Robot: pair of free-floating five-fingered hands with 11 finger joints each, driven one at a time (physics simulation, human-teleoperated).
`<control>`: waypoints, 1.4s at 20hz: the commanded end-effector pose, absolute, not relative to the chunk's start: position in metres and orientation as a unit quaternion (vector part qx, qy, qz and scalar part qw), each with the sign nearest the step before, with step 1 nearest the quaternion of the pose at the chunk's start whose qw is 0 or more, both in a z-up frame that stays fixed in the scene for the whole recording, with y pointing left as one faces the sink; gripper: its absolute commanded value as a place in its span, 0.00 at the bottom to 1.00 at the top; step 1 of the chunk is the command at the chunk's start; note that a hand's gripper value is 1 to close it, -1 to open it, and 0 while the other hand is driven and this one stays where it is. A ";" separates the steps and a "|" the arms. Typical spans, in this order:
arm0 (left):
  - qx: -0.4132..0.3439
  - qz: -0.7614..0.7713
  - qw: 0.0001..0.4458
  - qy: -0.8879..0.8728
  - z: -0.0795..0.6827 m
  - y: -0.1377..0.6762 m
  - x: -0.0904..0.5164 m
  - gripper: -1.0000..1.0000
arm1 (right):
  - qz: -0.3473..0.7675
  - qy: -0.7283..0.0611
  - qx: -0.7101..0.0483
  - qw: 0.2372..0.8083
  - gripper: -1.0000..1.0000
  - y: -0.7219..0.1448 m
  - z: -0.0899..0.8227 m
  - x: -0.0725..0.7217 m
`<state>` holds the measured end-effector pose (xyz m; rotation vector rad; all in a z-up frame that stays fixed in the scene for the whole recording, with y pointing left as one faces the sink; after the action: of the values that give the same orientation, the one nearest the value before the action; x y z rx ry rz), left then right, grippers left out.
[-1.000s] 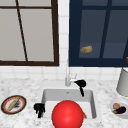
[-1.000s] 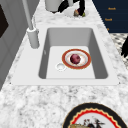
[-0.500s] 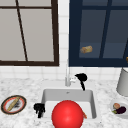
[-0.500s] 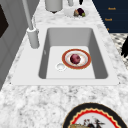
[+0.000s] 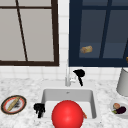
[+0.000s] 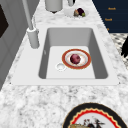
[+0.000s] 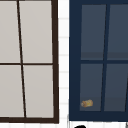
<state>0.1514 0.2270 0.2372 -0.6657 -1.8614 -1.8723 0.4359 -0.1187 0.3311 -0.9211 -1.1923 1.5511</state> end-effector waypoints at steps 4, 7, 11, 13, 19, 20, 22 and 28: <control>-0.239 -0.673 0.208 -0.669 0.237 0.227 0.151 0.50 | 0.665 -0.441 -0.335 0.501 0.00 -0.116 0.321 0.474; -0.239 -0.673 0.208 -0.669 0.237 0.227 0.151 0.50 | 0.675 -0.422 -0.325 0.510 0.00 -0.112 0.312 0.490; -0.239 -0.673 0.208 -0.669 0.237 0.227 0.151 0.50 | 0.686 -0.391 -0.328 0.518 0.00 -0.099 0.297 0.507; -0.239 -0.673 0.208 -0.669 0.237 0.227 0.151 0.50 | 0.695 -0.376 -0.323 0.522 0.00 -0.095 0.291 0.516; -0.239 -0.673 0.208 -0.669 0.237 0.227 0.151 0.50 | 0.714 -0.340 -0.276 0.547 0.00 -0.094 0.278 0.548; -0.239 -0.673 0.208 -0.669 0.237 0.227 0.151 0.50 | 0.716 -0.335 -0.267 0.550 0.00 -0.093 0.276 0.553; -0.239 -0.673 0.208 -0.669 0.237 0.227 0.151 0.50 | 0.720 -0.326 -0.252 0.558 0.00 -0.093 0.272 0.561; -0.239 -0.673 0.208 -0.669 0.237 0.227 0.151 0.50 | 0.732 -0.307 -0.226 0.565 1.00 -0.094 0.260 0.582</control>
<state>0.1514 0.2270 0.2372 -0.6657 -1.8614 -1.8723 0.5743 -0.0926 0.2665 -0.5878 -0.7696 1.6669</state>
